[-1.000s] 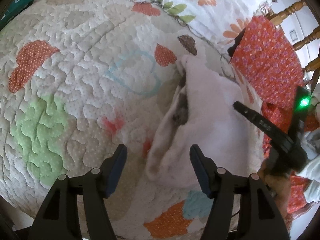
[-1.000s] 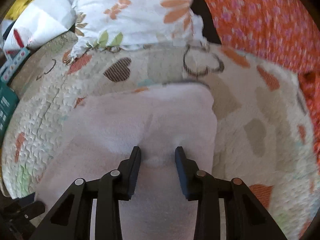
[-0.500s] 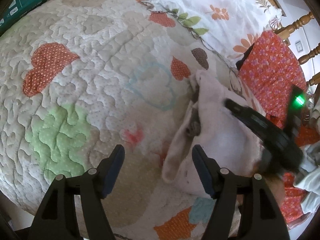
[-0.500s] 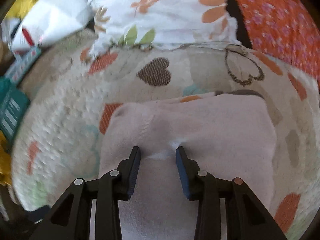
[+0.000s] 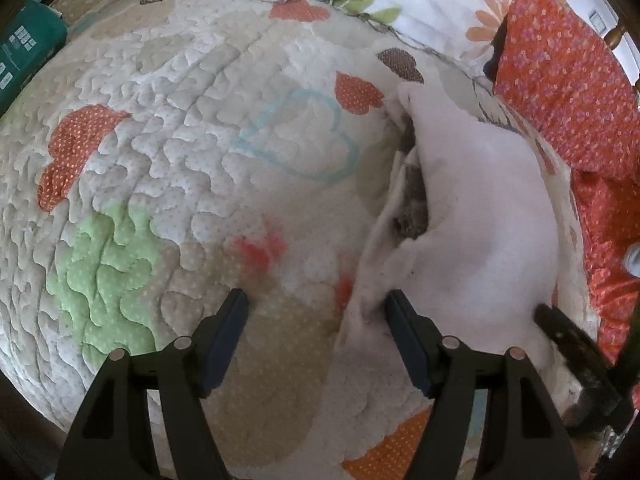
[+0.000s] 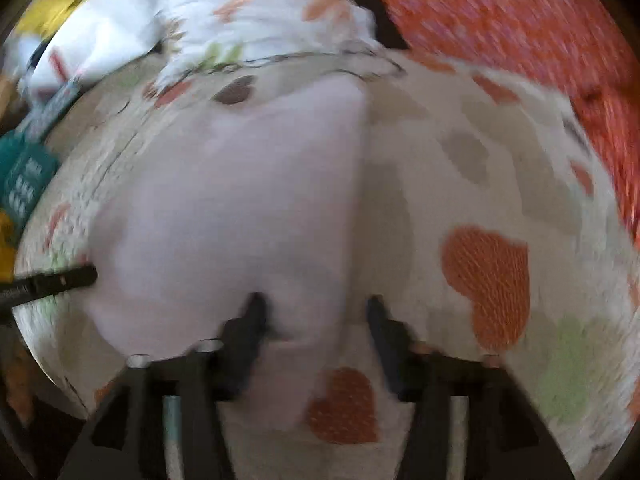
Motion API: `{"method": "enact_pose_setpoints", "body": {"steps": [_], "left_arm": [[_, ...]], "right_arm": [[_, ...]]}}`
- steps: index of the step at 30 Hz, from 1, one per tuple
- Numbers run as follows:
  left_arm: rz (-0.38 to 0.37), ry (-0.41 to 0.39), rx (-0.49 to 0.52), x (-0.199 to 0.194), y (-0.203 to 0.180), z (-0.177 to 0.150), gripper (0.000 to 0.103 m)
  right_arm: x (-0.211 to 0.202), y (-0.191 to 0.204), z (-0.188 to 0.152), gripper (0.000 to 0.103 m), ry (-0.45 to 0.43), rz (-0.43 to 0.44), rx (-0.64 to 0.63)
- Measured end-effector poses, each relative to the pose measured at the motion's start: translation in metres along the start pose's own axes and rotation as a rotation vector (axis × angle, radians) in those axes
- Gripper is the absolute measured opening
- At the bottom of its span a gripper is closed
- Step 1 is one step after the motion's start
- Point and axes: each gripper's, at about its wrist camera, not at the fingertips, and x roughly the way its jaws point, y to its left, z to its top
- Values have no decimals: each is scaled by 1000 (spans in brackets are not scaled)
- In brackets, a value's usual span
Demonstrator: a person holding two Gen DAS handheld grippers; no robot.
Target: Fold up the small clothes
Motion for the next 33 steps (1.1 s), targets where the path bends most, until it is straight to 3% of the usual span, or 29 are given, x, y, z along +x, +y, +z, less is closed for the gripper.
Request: {"method": "enact_pose_setpoints", "body": {"steps": [5,8,11,15,20,26,29,31,33], "left_arm": [[-46,-19,-83,-15,21,2,70],[-47,-53,-142,-24,36,6,70],[-63,-72,-200,-30,50,9,71],[-78,-67,-194,-31,49,8,71],[-142,-32,-197,-25,44,8,71],[-146,-56,-247,-30,57,11,71],[-149,-59,-258,-31,62,12,71],[-152,-57,-263,-31,63,12,71],[-155,-55,-269,-31,65,12,71]], "right_arm": [[-40,30,-8,60,-113,-3,-91],[-42,60,-25,60,-91,127,-135],[-23,96,-52,59,3,258,-213],[7,123,-66,59,14,220,-280],[27,152,-63,63,-46,165,-383],[22,193,-102,66,-114,81,-732],[19,200,-120,64,-109,97,-842],[16,198,-120,64,-108,84,-850],[13,188,-108,64,-89,108,-753]]}}
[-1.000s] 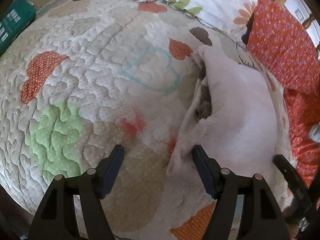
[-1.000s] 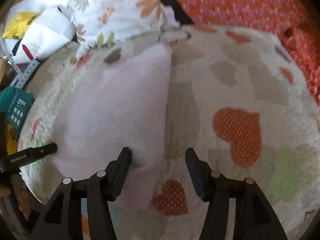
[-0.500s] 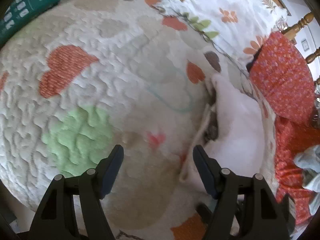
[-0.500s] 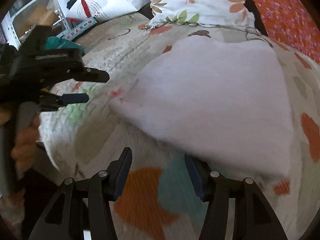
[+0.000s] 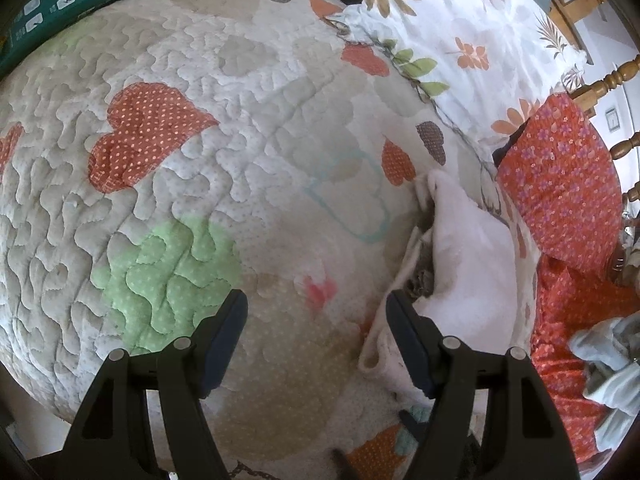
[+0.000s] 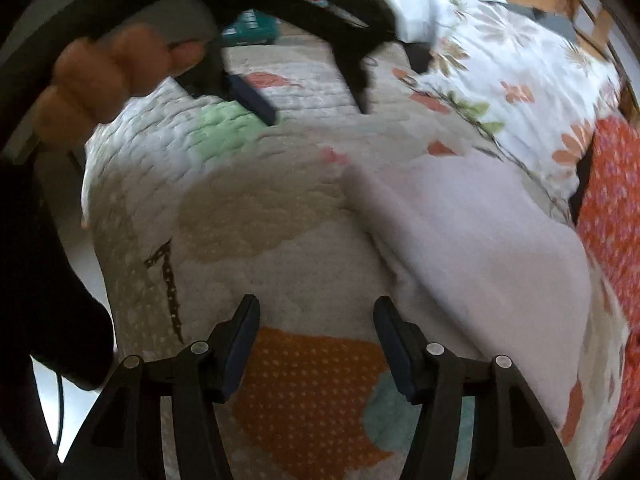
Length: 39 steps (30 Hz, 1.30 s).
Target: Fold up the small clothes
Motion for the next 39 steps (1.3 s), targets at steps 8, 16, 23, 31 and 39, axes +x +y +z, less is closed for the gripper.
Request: {"method": "enact_pose_setpoints", "body": {"steps": [8,16,23,31,39], "left_arm": [[-13,0,-9,0,0,2,71],[-9,-17,-32,-8,10,8,71],[-12,0,16,-5,0,4,71],[-18,-30,-34,-11,11,13,71],[2,-111,-110,-35,39,30,72]], "right_arm": [[14,-30,21,64,-7,13,168],[41,-23,49,89,-16,224,260],[4,-61,30,86,-25,393,412],[47,-53,52,88,11,461,469],[40,-45,40,99,25,719,543]]}}
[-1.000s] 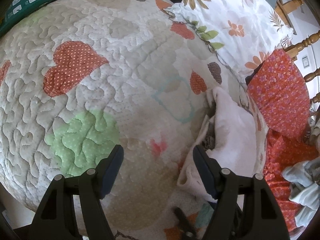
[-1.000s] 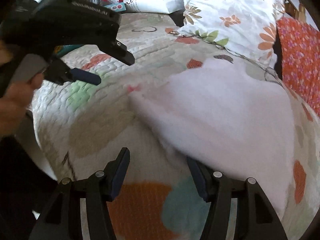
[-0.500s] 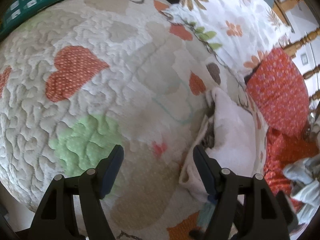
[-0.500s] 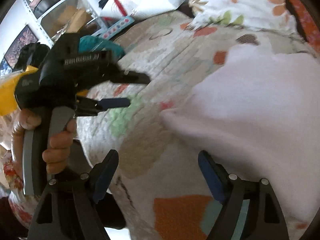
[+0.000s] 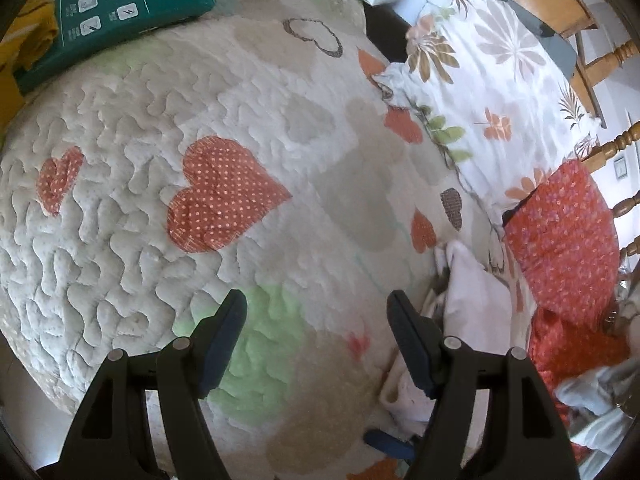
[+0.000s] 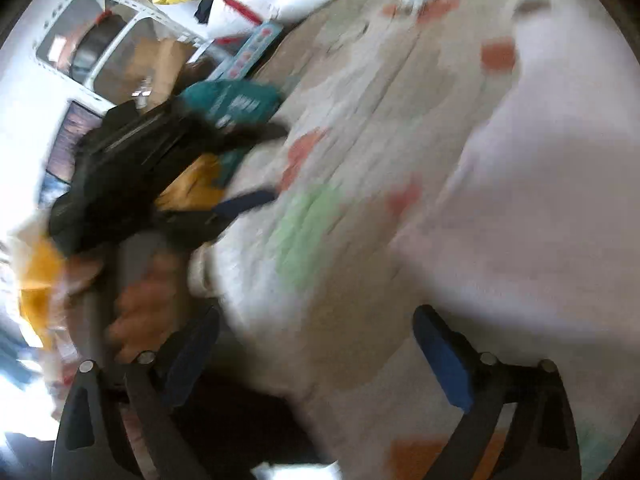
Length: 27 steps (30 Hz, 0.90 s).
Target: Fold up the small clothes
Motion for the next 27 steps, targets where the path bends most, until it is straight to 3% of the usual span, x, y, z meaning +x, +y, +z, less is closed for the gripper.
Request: {"method": "enact_pose_setpoints", "body": {"steps": [4,6,8,10,15,18,23,27], "left_arm": [[-15,40,56,6,-14,-10,72],[-19,59,89,10,-24,-17,72],[-23,72,112,14,-30,-23,72],[-22,86,127,18,-34,-27,72],[-35,133,152,30,-41,-37,72],[-31,139,181,35,-48,-42,72],[-9,185,273,57,-68,-60,72],[72,177,387,65,-81,-77,72]], "right_arm": [[-26,-18,-2,96,-72,-152,21],[-45,-38,6,87,-132,-114,117],[-66,-49,13,86,-221,-117,185],[-76,-56,19,86,-254,-95,224],[-68,-53,19,87,-207,-140,219],[-55,-58,9,91,-139,-115,227],[-61,-42,-6,91,-66,-153,159],[-98,-28,-17,91,-117,-249,92]]}}
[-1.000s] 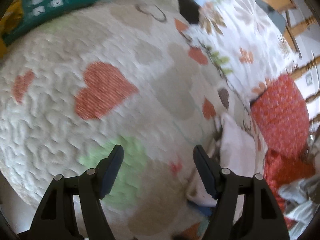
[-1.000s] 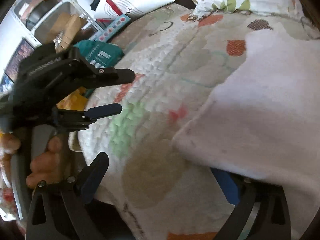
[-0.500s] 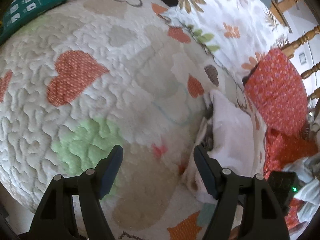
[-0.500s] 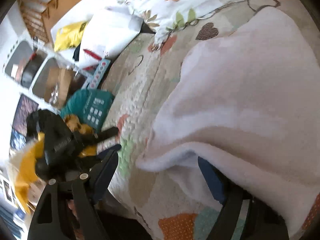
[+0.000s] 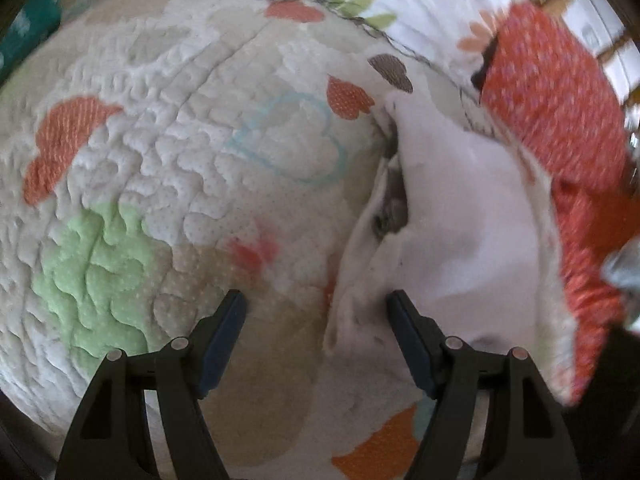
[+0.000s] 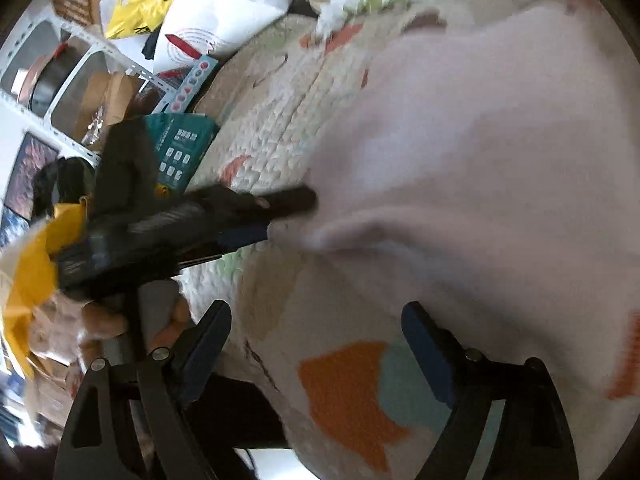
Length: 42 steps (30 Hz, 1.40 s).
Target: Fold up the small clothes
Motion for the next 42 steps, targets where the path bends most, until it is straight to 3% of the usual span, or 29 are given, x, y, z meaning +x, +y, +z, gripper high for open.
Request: {"method": "enact_pose_setpoints", "body": {"steps": [4,6,9,11,15,20,25,30,34,36,38,40,42], "left_arm": [[21,2,9,-1,3,-5,72],[55,-5,39,-2,-1,-8,72],[129,-20,105,3,-11,-15,72],[181,-31,156,5,-19,-22,73],[192,-36,173,4,-20,-26,74],[151,-43,122,-1,-12,-24,74],[144,-102,68,-16,-10,-31,74],[174,-199,19,-36,-4,-57,74],[238,-312,140,-50,-38,-58,76],[257,-338,215,-47,-59,-55,85],[281,-283,252,-28,-67,-51,90],[339,-136,269,9,-65,-50,90],[322,-118,218,17,-56,-49,93]], "right_arm": [[-47,-11,2,91,-134,-84,0],[-51,-20,7,91,-154,-135,17],[-37,-24,12,74,-141,-285,-6],[-18,-19,8,59,-104,-441,-102],[-3,-6,-19,59,-58,-640,-336],[-27,-20,-37,61,-60,-714,-321],[-78,-32,-46,64,-168,-613,-156],[-104,-27,-50,75,-263,-588,-128],[-102,-29,-51,75,-256,-564,-82],[-102,-34,-52,75,-258,-524,-25],[-103,-40,-54,75,-262,-487,25],[-107,-44,-58,75,-270,-479,62],[-113,-48,-62,75,-279,-486,87]]}}
